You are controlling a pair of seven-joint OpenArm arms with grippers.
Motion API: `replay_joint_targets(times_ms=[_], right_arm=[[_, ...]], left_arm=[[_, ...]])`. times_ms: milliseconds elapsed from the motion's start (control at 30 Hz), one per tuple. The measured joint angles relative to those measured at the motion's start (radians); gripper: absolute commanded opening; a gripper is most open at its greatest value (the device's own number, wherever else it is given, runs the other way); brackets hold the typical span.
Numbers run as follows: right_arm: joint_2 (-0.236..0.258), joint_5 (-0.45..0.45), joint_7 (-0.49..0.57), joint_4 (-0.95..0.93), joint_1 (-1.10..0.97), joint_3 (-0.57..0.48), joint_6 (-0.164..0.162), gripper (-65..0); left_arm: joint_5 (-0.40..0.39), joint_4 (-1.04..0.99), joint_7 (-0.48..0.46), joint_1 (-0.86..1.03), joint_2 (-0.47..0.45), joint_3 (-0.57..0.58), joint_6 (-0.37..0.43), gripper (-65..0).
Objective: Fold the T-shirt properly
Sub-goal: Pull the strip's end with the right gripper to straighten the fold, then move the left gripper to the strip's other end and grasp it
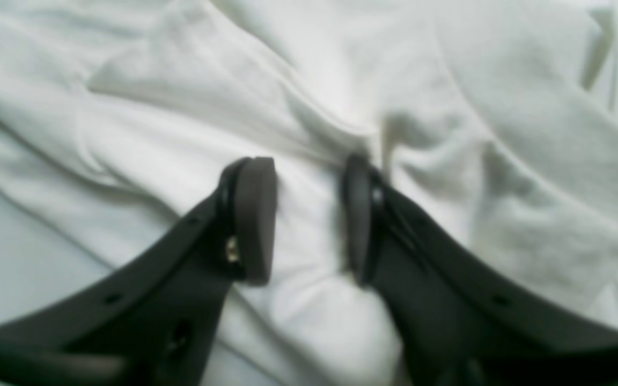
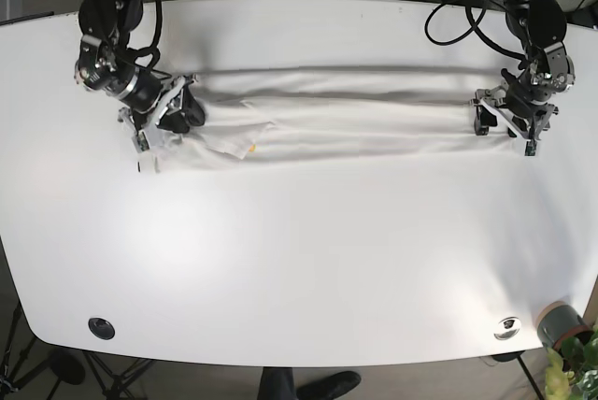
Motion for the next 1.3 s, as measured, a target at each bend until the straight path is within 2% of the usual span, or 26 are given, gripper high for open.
replay_joint_targets(times_ms=[100,233,333,533,700,800,1067,1167,1300], right_arm=[[-0.005,-0.042,-0.011,-0.037,0.058,-0.005,-0.007,-43.4],[-0.004,-0.056,-0.011,-0.055,0.081,-0.005,-0.006,-43.4],[-0.004,-0.067,-0.012,-0.055,0.085,-0.005,-0.005,-43.4],[0.004,-0.066,-0.012,-0.048,0.082,-0.006,-0.008,-43.4],[0.0,-0.086,-0.037,-0.01,0.076,-0.006,-0.017,-43.4],[0.0,-0.093,-0.043,0.0,0.075,-0.006,-0.018,-43.4],[0.0,-0.094,-0.043,0.002,0.074,-0.004,-0.02,-43.4],[0.0,-0.095,-0.044,0.001,0.074,-0.004,-0.02,-43.4],[-0.002,-0.095,-0.043,0.001,0.074,-0.002,-0.02,-43.4]], left_arm=[[0.0,0.001,-0.001,0.0,0.0,0.0,0.0,-24.2],[-0.002,0.001,-0.001,-0.001,0.0,0.0,0.0,-23.9],[-0.003,0.0,0.011,-0.017,0.001,0.0,-0.005,-20.0],[0.004,0.001,0.04,-0.043,0.014,-0.038,-0.103,-17.9],[0.006,0.057,0.073,-0.072,0.037,-0.105,-0.132,-17.8],[-0.061,0.101,0.086,-0.081,0.033,-0.128,-0.158,-17.8],[-0.265,0.156,0.217,-0.119,0.0,-0.218,-0.203,-16.8],[-0.302,0.146,0.246,-0.116,-0.011,-0.265,-0.202,-13.5],[-0.317,0.082,0.266,-0.113,-0.008,-0.325,-0.205,-13.1]])
